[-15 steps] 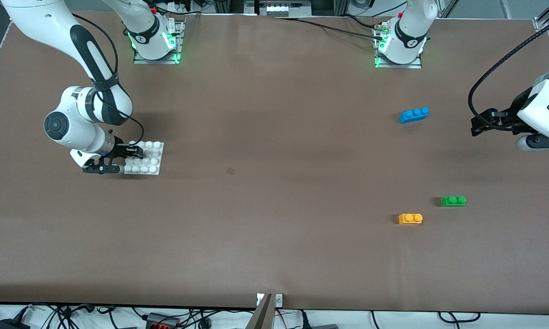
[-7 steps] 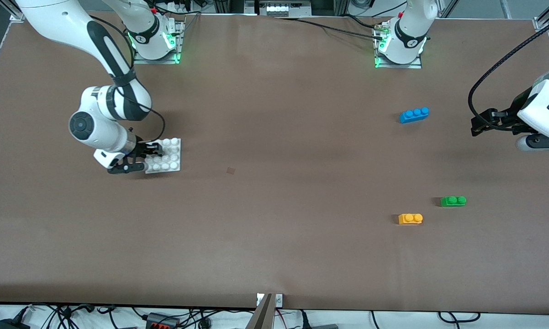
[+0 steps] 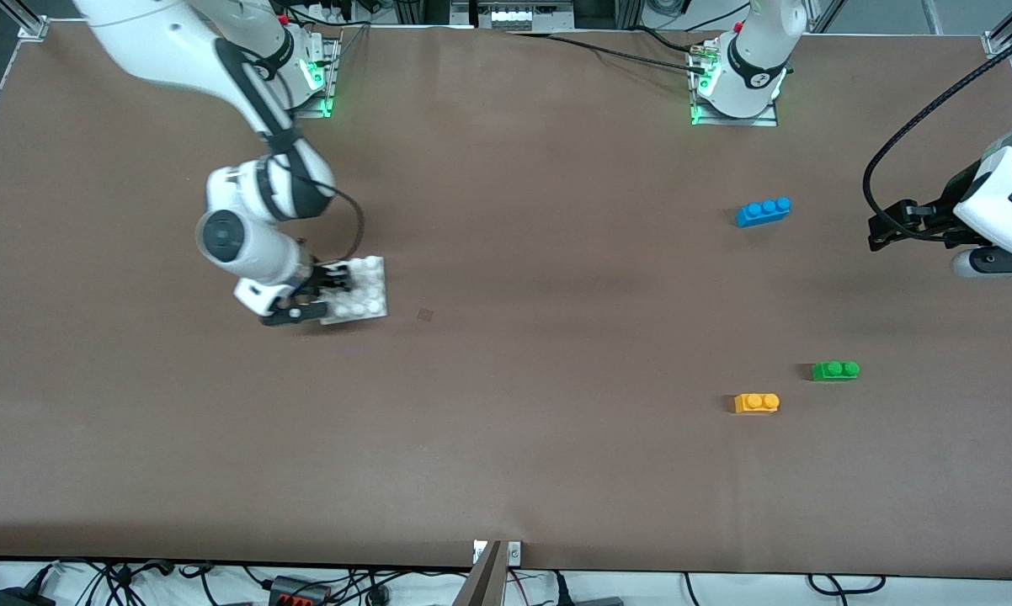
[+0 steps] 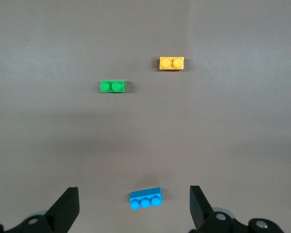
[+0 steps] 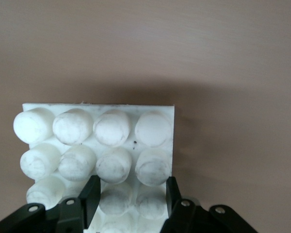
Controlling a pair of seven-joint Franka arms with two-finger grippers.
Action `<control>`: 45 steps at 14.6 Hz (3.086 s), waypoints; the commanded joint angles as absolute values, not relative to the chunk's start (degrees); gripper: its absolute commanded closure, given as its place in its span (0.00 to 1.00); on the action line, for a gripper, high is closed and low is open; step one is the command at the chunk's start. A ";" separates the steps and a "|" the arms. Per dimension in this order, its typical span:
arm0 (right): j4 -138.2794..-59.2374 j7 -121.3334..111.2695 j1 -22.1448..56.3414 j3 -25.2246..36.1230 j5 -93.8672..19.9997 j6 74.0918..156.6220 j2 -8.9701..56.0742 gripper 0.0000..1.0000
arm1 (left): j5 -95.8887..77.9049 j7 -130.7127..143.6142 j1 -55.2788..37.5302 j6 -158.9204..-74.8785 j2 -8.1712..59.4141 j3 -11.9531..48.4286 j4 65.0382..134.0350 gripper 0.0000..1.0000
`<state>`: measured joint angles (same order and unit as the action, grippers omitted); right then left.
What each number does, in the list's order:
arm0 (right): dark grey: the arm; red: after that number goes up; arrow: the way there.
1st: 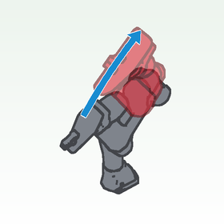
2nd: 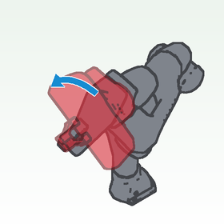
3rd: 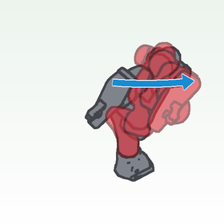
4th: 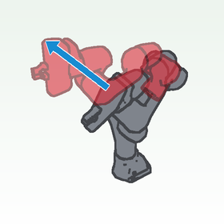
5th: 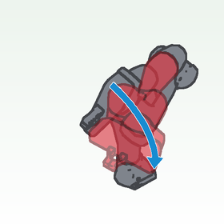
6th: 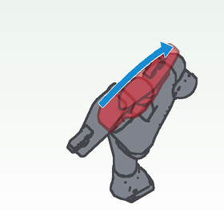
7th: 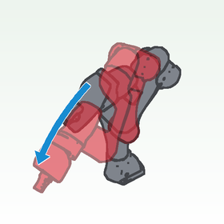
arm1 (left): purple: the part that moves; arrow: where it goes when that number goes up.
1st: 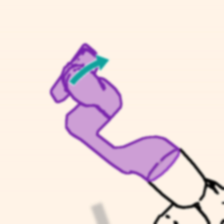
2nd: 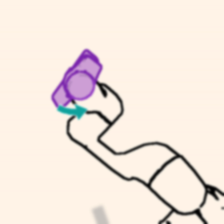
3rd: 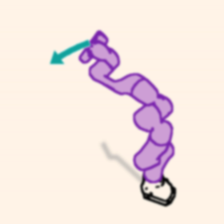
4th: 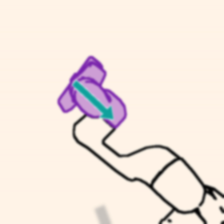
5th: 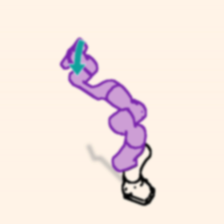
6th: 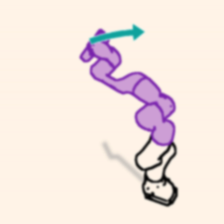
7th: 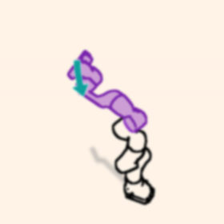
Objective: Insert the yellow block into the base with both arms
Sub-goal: 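Slide the white base plate with the right gripper toward the table middle, then release the plate and withdraw the right gripper while the left gripper reaches the yellow brick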
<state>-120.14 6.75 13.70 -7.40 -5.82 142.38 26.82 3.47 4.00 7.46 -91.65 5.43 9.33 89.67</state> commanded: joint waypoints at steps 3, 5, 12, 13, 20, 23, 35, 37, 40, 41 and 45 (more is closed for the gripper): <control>-111.02 15.89 21.34 -7.65 -6.77 142.56 35.76 0.56 | 2.55 4.04 7.82 -90.70 5.27 9.23 88.86 0.00; -107.94 19.84 24.51 -7.65 -6.77 142.56 37.61 0.56 | 2.55 4.04 7.82 -90.62 5.27 9.14 88.86 0.00; -95.90 32.51 32.95 -7.65 -6.85 142.56 45.17 0.56 | 2.81 4.04 7.82 -90.70 5.36 9.14 88.86 0.00; -94.06 34.00 33.92 -7.65 -6.86 142.56 46.39 0.56 | 2.81 4.04 7.82 -90.70 5.36 9.14 88.86 0.00; -82.37 44.64 40.95 -7.65 -6.77 142.91 53.34 0.54 | 2.64 4.04 7.82 -90.62 5.36 9.14 88.86 0.00; -81.39 45.26 41.66 -7.65 -6.59 142.65 53.26 0.29 | 2.64 4.04 7.82 -90.62 5.89 9.14 88.86 0.00; -81.39 39.04 34.29 -6.94 -0.63 119.56 37.28 0.00 | 2.02 4.22 7.82 -90.53 6.06 9.40 89.03 0.00; -81.39 34.48 31.13 -6.86 3.06 112.27 33.59 0.00 | 2.11 4.04 7.82 -92.01 9.64 9.67 88.95 0.00; -81.39 23.07 24.02 -6.86 5.36 100.24 27.44 0.00 | 0.53 3.61 7.74 -100.69 16.15 9.84 89.12 0.00; -81.47 17.29 20.77 -6.86 5.27 96.89 25.16 0.00 | 1.05 3.60 7.56 -102.64 18.78 9.93 89.03 0.00; -81.39 -3.38 9.78 -6.86 5.19 87.22 18.47 0.00 | 1.14 3.69 7.39 -112.48 27.23 9.93 89.03 0.00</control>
<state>-79.74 4.51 14.12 -5.66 4.84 91.40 22.28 1.69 3.99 7.34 -110.12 23.98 9.46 90.42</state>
